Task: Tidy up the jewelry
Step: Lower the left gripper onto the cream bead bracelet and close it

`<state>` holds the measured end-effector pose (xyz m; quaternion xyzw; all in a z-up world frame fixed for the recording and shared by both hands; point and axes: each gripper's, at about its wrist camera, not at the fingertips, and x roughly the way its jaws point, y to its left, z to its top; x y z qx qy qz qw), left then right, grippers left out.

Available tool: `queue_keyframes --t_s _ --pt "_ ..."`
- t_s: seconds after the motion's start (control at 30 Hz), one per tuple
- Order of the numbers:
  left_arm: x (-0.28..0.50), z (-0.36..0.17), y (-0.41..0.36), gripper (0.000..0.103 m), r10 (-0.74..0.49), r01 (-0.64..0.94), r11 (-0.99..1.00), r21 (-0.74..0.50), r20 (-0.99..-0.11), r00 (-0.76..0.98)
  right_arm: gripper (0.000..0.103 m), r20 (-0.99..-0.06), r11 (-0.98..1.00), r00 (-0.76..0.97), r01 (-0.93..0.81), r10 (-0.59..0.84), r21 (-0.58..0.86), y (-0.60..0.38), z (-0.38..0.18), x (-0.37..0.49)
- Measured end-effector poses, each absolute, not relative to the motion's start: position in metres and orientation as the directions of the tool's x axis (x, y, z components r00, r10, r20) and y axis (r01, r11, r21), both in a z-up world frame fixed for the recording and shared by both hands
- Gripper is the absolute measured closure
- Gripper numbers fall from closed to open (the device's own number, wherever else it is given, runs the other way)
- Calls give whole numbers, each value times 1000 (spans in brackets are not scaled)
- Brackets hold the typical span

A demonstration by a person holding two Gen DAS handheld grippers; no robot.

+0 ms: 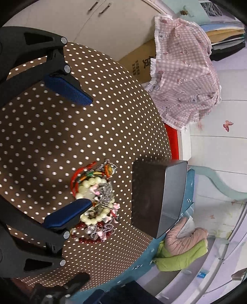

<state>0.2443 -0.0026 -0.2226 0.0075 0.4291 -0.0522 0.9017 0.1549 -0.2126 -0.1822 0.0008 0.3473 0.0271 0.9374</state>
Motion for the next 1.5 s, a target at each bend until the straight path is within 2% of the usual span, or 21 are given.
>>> queue_keyframes --t_s 0.03,0.1,0.13,0.37,0.5,0.53,0.67,0.9,1.1,1.5 --pt "247 -222 -5 7 -84 105 994 -23 -780 620 7 -655 998 753 -54 58 27 -215 -184 158" --pt "253 -227 -12 24 -74 122 992 0 -799 597 7 -662 997 746 -62 72 39 -216 -186 161" --pt "255 -230 -13 38 -77 129 992 -2 -809 582 7 -666 997 741 -67 80 45 -216 -188 162" --pt "261 -239 -15 39 -129 151 987 -55 -829 544 7 -687 996 720 -61 94 72 -224 -196 164" --pt "257 -242 -18 39 -118 164 986 -31 -827 550 7 -688 995 719 -59 99 82 -226 -197 165" --pt "257 -242 -15 42 -122 160 986 -40 -827 549 7 -686 994 720 -62 103 85 -226 -196 165" --pt "248 -243 -16 75 -144 190 981 -49 -834 532 7 -690 994 716 -72 107 79 -225 -197 165" --pt "238 -244 -11 78 -147 208 977 -42 -841 521 7 -701 994 705 -76 111 81 -220 -201 165" --pt "226 -243 -2 93 -136 240 971 -8 -844 519 7 -719 994 687 -89 108 64 -214 -206 168" --pt "221 -243 19 93 -204 248 965 -84 -835 511 7 -743 993 659 -97 117 70 -209 -215 170"
